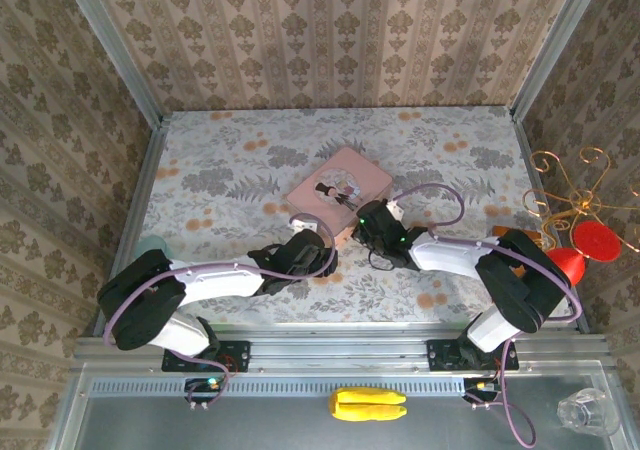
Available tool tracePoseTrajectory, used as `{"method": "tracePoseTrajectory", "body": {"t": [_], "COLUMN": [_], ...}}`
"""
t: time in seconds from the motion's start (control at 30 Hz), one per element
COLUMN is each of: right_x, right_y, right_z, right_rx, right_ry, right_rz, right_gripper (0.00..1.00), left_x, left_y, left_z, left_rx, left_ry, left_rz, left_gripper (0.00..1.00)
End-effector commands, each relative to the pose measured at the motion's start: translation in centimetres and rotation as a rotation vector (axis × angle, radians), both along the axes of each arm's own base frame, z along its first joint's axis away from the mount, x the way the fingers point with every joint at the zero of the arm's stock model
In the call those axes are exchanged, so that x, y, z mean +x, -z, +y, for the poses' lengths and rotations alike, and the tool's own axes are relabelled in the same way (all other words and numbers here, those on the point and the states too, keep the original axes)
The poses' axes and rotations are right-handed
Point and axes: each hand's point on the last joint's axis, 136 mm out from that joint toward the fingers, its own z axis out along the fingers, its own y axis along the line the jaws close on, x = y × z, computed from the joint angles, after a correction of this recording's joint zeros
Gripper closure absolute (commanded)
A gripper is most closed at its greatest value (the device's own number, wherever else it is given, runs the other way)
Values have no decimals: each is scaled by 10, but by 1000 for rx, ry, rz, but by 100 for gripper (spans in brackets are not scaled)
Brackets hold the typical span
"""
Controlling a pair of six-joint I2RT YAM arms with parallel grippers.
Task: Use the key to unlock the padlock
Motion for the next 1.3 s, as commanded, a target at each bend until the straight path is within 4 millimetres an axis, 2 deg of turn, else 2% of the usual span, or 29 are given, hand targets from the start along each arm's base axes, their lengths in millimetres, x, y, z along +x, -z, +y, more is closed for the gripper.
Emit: {"method": "tracePoseTrajectory", "body": {"t": [0.0,0.17,0.37,0.53,0.67,0.9,1.27], "right_x": [11,15,15,23,25,14,8], "right_y": [-15,-16,-14,-13,-16,-3,-10], "right_z": [-9,-15,2,-9,-11,-10,-3], "right_rx": [26,34,51,54,51,96,118], "right_ry": [56,75,49,90,99,119,104], "right_rz": [-19,-11,-2,2,-4,-3,-31], "right_gripper": [100,100,100,100,100,100,100], "left_x": [0,1,3,3,4,8,13], "left_y": [3,4,5,5,5,4,2], "left_z": [9,11,13,14,16,19,20], "left_rx": [22,25,26,29,29,20,9], "left_ry": [-31,-38,-45,-48,-57,-70,-72], "left_rz": [-8,-8,-9,-5,-8,-8,-8], "left_gripper": [25,24,24,24,24,24,24]}}
